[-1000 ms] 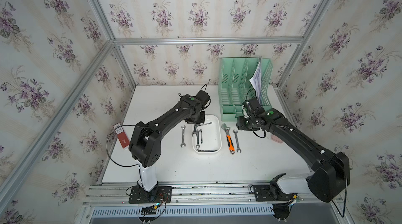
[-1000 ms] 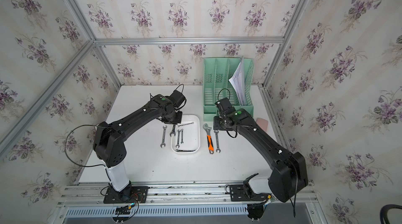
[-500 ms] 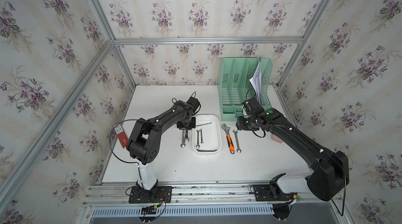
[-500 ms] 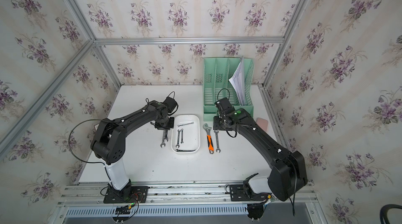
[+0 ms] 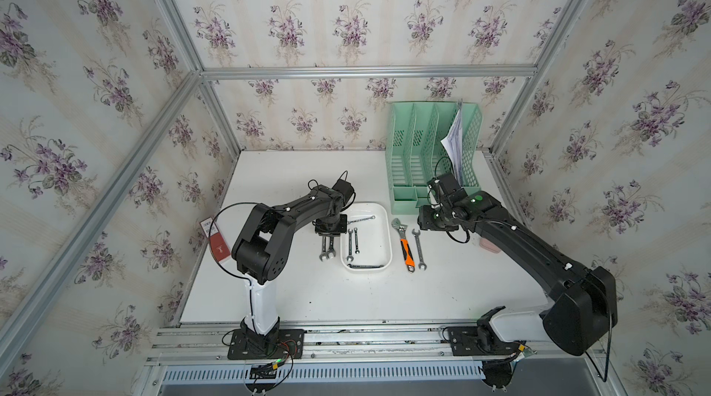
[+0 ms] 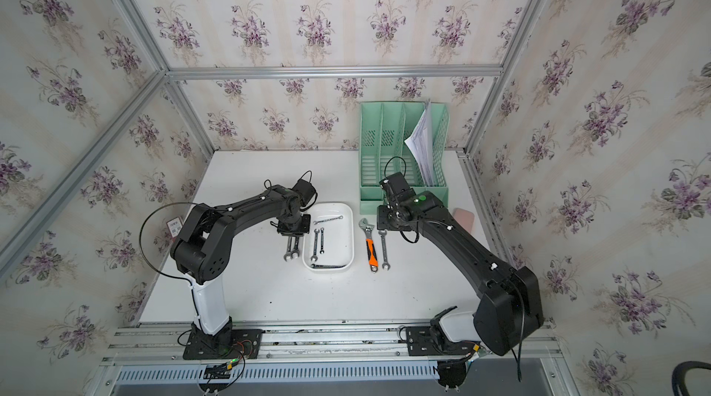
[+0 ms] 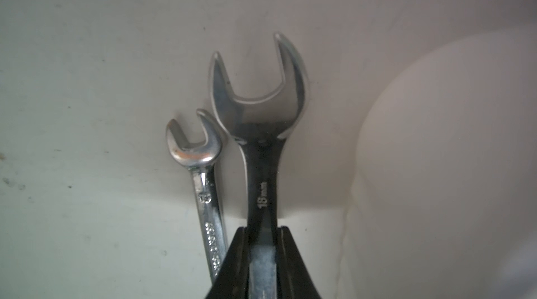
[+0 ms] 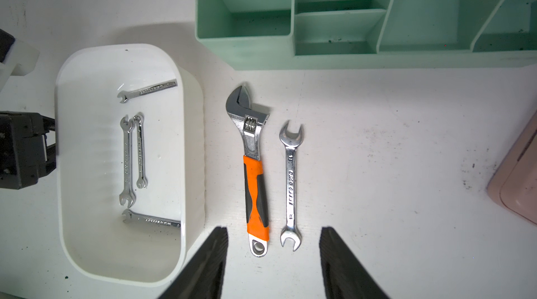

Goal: Take out the wrench from the storage box
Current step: Place the wrench at the center of the board.

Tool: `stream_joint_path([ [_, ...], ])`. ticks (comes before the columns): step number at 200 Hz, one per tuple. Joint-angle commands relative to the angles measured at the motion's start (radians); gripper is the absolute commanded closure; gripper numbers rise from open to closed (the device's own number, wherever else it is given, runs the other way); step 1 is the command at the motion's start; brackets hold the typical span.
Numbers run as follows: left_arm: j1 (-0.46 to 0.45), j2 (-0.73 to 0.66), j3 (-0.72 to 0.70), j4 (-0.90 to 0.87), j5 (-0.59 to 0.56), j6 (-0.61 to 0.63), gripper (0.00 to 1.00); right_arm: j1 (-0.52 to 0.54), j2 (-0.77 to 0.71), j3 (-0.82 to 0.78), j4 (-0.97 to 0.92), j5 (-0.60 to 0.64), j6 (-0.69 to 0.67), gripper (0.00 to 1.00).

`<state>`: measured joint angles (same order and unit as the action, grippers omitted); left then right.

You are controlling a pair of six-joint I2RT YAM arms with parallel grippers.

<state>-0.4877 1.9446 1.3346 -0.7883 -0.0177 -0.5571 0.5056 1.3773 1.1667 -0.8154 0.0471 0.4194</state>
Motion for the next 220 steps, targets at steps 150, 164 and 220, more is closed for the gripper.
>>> stream_joint_path([
  [150,-0.012,-0.025,0.035,-0.058,0.000,-0.046,0.65,0.001,0.011,0.016,-0.005,-0.037,0.029,0.44],
  [164,-0.011,-0.048,0.047,-0.078,-0.010,-0.043,0.64,0.001,0.017,0.029,-0.008,-0.041,0.033,0.44],
  [220,0.001,-0.162,0.086,-0.139,-0.041,-0.029,0.61,0.006,0.073,0.105,-0.002,-0.092,0.067,0.46],
])
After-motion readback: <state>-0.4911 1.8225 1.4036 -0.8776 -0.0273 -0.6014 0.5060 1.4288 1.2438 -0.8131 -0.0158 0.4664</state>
